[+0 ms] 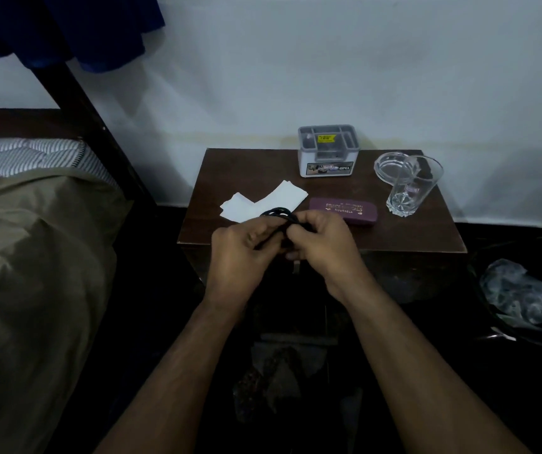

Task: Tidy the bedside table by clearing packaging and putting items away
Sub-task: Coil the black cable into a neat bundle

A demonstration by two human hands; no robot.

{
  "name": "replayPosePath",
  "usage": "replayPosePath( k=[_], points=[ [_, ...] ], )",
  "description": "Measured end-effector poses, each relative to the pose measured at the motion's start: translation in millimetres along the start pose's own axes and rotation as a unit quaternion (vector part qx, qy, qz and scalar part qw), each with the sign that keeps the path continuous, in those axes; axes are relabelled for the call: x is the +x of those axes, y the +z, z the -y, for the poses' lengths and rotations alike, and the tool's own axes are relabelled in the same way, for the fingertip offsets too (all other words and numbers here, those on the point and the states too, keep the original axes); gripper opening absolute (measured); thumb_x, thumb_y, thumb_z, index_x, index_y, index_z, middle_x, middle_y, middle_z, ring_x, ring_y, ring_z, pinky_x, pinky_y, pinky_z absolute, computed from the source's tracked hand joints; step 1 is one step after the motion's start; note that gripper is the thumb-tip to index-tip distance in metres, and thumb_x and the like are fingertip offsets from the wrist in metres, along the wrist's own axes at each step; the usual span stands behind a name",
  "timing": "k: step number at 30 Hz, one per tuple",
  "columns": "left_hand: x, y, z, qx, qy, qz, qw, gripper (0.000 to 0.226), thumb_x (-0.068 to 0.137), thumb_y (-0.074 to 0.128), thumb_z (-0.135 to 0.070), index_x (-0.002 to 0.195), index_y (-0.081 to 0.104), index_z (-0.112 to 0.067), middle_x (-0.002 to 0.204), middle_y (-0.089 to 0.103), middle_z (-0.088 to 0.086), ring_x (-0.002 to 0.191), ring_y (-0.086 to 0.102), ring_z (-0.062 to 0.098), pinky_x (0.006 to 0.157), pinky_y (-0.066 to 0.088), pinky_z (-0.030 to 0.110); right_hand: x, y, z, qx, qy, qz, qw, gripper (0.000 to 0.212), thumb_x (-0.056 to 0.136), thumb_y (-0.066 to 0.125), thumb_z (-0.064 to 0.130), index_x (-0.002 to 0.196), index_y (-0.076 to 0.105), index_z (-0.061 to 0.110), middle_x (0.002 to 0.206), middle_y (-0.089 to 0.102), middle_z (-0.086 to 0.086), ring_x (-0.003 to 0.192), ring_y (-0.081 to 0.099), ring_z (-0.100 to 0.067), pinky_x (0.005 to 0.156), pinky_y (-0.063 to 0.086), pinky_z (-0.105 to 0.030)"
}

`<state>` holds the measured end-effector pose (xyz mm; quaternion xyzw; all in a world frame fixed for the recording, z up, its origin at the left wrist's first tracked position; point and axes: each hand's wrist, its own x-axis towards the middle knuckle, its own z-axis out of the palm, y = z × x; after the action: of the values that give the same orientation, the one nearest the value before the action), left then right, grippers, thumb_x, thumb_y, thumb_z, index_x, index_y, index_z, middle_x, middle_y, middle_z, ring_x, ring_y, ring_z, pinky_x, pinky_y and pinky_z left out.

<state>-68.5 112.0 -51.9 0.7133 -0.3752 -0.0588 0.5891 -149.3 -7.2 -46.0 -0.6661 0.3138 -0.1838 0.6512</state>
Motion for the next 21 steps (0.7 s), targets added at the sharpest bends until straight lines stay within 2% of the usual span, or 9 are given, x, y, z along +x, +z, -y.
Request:
replayPosePath(
  k=[2, 5, 7, 8, 10, 13, 17, 19, 21],
  points=[
    [17, -8, 7, -0.031, -0.025, 0.005, 0.999, 0.041, 0.084, 0.075, 0.0, 0.102, 0.066, -0.036, 0.093, 0.079, -0.019, 0.091, 0.076, 0.003, 0.083, 0.061, 0.024, 20, -7, 4, 0.116, 0.046, 0.088, 0.988, 0.013, 0.092, 0.065, 0.0, 0.097, 0.074, 0.008, 0.084, 0.077, -0.005, 0.071, 0.076, -0.017, 0.065, 0.059, -0.025],
    [44, -16, 22, 0.012, -0.011, 0.031, 0.999, 0.049, 0.08, 0.082, -0.019, 0.109, 0.049, -0.04, 0.1, 0.078, -0.018, 0.095, 0.075, 0.0, 0.083, 0.058, 0.018, 52, -12, 5, 0.176, 0.073, 0.129, 0.973, 0.019, 0.09, 0.073, 0.004, 0.109, 0.071, 0.003, 0.088, 0.078, -0.007, 0.076, 0.077, -0.018, 0.067, 0.059, -0.021],
    [60, -17, 31, 0.047, -0.004, 0.035, 0.998, 0.055, 0.075, 0.088, -0.024, 0.11, 0.049, -0.039, 0.103, 0.075, -0.026, 0.094, 0.073, -0.006, 0.079, 0.055, 0.011, 74, -9, 2, 0.172, 0.076, 0.12, 0.975, 0.023, 0.088, 0.076, 0.006, 0.11, 0.07, 0.002, 0.089, 0.078, -0.009, 0.078, 0.076, -0.018, 0.067, 0.058, -0.021],
    [69, -17, 36, 0.057, -0.006, 0.024, 0.998, 0.054, 0.073, 0.089, -0.024, 0.108, 0.051, -0.038, 0.103, 0.073, -0.028, 0.092, 0.073, -0.006, 0.078, 0.056, 0.013, 84, -5, -2, 0.167, 0.071, 0.114, 0.977, 0.022, 0.088, 0.076, 0.007, 0.109, 0.071, 0.002, 0.089, 0.078, -0.01, 0.077, 0.076, -0.019, 0.067, 0.059, -0.021],
    [89, -16, 49, 0.073, -0.02, -0.013, 0.997, 0.046, 0.072, 0.09, -0.02, 0.101, 0.057, -0.034, 0.095, 0.075, -0.024, 0.084, 0.074, -0.004, 0.073, 0.06, 0.02, 102, 6, -9, 0.155, 0.052, 0.1, 0.982, 0.014, 0.091, 0.075, 0.01, 0.104, 0.073, 0.005, 0.084, 0.078, -0.01, 0.073, 0.076, -0.017, 0.065, 0.058, -0.02],
    [117, -14, 69, 0.035, -0.072, -0.027, 0.996, 0.04, 0.071, 0.09, -0.011, 0.096, 0.065, -0.03, 0.083, 0.079, -0.013, 0.076, 0.077, 0.004, 0.068, 0.059, 0.019, 128, 27, -19, 0.085, 0.008, 0.03, 0.996, 0.013, 0.099, 0.065, 0.016, 0.1, 0.075, 0.007, 0.077, 0.075, -0.006, 0.063, 0.069, -0.01, 0.061, 0.056, -0.022],
    [140, -1, 85, 0.067, -0.099, 0.008, 0.993, 0.058, 0.071, 0.09, -0.01, 0.122, 0.068, -0.026, 0.082, 0.079, -0.012, 0.08, 0.075, -0.002, 0.078, 0.058, 0.016, 166, 37, -26, -0.008, -0.015, -0.084, 0.996, 0.032, 0.105, 0.051, 0.021, 0.084, 0.074, 0.014, 0.076, 0.075, -0.008, 0.059, 0.069, -0.016, 0.054, 0.055, -0.029],
    [150, 6, 93, 0.083, -0.11, 0.006, 0.99, 0.063, 0.074, 0.088, -0.01, 0.131, 0.065, -0.024, 0.086, 0.079, -0.01, 0.082, 0.074, -0.004, 0.08, 0.058, 0.014, 183, 36, -28, -0.043, -0.01, -0.072, 0.996, 0.029, 0.105, 0.052, 0.021, 0.093, 0.076, 0.012, 0.081, 0.075, -0.007, 0.06, 0.069, -0.016, 0.053, 0.056, -0.029],
    [160, 11, 98, 0.107, -0.119, -0.025, 0.987, 0.06, 0.076, 0.087, -0.016, 0.13, 0.062, -0.025, 0.083, 0.079, -0.011, 0.078, 0.073, -0.007, 0.075, 0.056, 0.009, 195, 35, -27, -0.041, 0.0, -0.055, 0.998, 0.029, 0.106, 0.051, 0.026, 0.098, 0.076, 0.011, 0.083, 0.075, -0.005, 0.062, 0.072, -0.019, 0.055, 0.059, -0.032]
  ],
)
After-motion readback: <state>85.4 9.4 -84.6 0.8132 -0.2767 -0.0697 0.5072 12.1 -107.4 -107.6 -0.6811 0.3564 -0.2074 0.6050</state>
